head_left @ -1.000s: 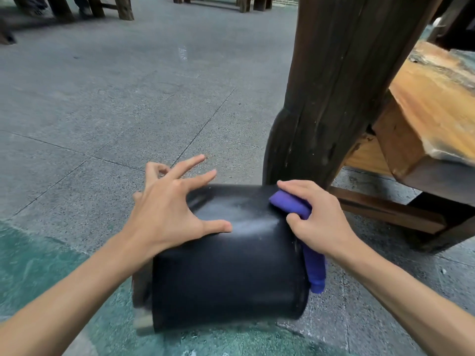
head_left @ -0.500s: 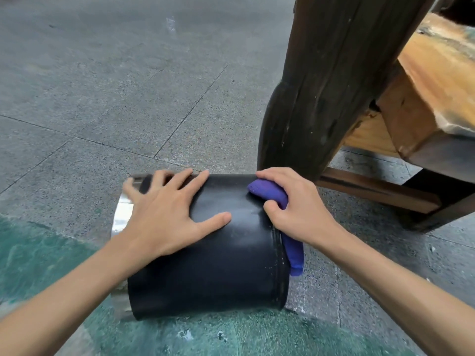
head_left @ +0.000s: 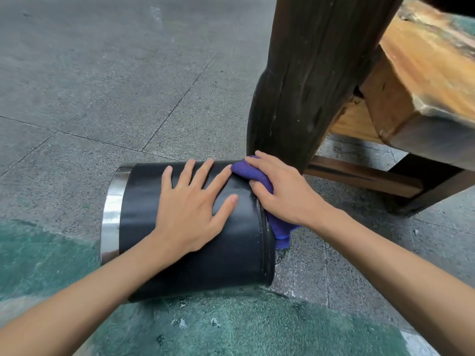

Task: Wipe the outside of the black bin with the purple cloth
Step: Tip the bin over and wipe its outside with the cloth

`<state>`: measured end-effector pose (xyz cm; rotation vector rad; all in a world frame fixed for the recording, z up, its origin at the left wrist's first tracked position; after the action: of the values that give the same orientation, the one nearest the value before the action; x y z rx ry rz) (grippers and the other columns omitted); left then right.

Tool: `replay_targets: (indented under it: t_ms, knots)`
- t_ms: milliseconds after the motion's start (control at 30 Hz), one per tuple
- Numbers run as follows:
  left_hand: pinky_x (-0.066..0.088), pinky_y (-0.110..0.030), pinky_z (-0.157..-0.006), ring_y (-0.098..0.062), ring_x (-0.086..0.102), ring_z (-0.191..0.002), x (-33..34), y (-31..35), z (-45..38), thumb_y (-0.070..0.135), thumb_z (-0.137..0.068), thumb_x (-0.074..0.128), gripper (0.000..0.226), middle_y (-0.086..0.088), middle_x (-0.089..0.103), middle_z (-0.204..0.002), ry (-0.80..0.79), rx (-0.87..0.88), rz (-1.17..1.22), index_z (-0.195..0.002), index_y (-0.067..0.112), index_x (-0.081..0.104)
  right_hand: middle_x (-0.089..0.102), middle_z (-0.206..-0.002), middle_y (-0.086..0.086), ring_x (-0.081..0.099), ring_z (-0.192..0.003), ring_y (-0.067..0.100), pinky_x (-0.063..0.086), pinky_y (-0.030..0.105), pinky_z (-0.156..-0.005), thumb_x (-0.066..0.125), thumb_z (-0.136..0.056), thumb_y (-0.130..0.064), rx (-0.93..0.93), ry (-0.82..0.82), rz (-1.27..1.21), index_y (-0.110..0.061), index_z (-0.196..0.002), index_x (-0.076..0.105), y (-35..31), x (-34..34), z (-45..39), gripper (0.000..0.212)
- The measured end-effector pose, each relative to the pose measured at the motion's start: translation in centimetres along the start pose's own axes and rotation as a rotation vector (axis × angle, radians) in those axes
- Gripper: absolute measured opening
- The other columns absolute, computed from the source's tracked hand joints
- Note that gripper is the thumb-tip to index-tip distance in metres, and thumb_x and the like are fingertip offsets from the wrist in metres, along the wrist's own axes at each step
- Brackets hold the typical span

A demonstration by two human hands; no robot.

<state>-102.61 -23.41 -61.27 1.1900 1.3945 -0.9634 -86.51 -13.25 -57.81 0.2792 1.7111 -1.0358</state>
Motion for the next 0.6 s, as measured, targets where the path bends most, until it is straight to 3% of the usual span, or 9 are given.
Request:
replay_targets:
  t_ms: [433,600]
  knots:
    - [0.024,-0.054,-0.120,-0.026,0.037,-0.148,0.7,-1.3,-3.0,0.071,-0.091,0.011,0.069,0.005,0.041,-0.161,-0.018,-0.021,0.079,-0.154,0.050,0.028,0.029,-0.164,-0.012,0.046,-0.141,0.018,0.050,0.041,-0.104,0.059,-0.096,-0.045,-0.096,0.083,0.152,-0.037,-0.149,0.047,0.7,1.1,4.3,0.055]
    - [0.024,-0.054,-0.120,-0.026,0.037,-0.148,0.8,-1.5,-3.2,0.071,-0.091,0.014,0.067,0.005,0.041,-0.161,-0.018,-0.027,0.096,-0.153,0.050,0.029,0.027,-0.163,-0.009,0.056,-0.131,0.020,0.059,0.045,-0.088,0.058,-0.094,-0.051,-0.139,0.141,0.142,-0.038,-0.147,0.047,1.0,2.4,6.8,0.055]
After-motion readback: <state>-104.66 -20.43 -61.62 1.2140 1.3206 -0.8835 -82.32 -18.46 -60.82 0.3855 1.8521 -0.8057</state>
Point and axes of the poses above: each hand's wrist, its own z-axis away from the middle knuckle, its own x-axis out of the palm, y = z × x, the point moved 3 cm from there along -z, towards the middle knuckle
